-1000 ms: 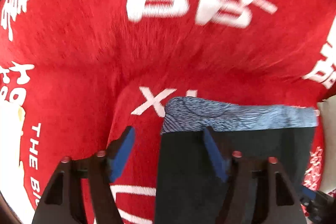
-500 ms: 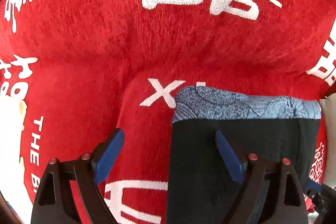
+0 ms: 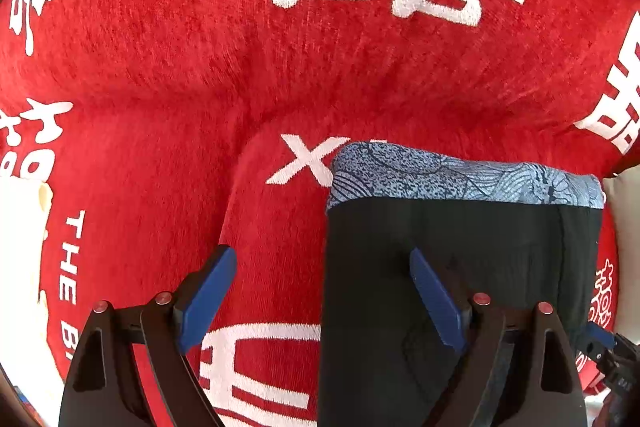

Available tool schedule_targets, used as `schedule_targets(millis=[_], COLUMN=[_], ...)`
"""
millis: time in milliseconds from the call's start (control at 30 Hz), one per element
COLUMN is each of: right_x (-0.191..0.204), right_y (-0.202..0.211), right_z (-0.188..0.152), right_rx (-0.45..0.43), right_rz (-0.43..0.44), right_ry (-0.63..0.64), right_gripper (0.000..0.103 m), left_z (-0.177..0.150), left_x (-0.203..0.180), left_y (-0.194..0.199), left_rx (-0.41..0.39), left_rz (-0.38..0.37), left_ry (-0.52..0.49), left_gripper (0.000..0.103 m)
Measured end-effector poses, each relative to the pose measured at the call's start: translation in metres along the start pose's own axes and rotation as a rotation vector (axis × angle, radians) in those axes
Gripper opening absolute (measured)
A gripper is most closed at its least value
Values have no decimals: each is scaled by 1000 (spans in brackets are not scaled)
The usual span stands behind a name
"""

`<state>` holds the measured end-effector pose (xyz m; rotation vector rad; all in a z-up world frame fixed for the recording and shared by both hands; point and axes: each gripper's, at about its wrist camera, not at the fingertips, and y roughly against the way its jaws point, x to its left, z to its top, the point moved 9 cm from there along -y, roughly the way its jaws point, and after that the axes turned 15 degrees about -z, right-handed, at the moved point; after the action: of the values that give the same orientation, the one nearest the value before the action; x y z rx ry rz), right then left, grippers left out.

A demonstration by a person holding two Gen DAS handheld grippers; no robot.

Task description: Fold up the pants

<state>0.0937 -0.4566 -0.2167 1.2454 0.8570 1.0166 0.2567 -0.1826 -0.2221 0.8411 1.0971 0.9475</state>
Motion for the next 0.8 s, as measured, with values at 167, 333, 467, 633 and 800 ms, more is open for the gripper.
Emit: schedule_targets(millis=[167, 333, 467, 633, 800], right_x=[-6, -9, -10, -9, -8], right_y=[2, 16, 25, 13, -5], right_z=[3, 11, 20, 32, 41], right_rx=[-1, -78, -91, -1, 58], right_rz=[3, 33, 108, 250, 354], right_ry=[-6, 14, 30, -22, -20], right_gripper=[67, 75, 77, 77, 77], left_z=[-5, -13, -19, -24, -23], left_x=[-4, -11, -16, -24, -23], left_y=[3, 13, 15, 7, -4], left_rx=[20, 30, 58, 121, 190], left_rz=[-25, -127, -221, -340, -456], left_ry=[-22, -39, -52, -34, -6], left_gripper=[89, 89, 89, 89, 89])
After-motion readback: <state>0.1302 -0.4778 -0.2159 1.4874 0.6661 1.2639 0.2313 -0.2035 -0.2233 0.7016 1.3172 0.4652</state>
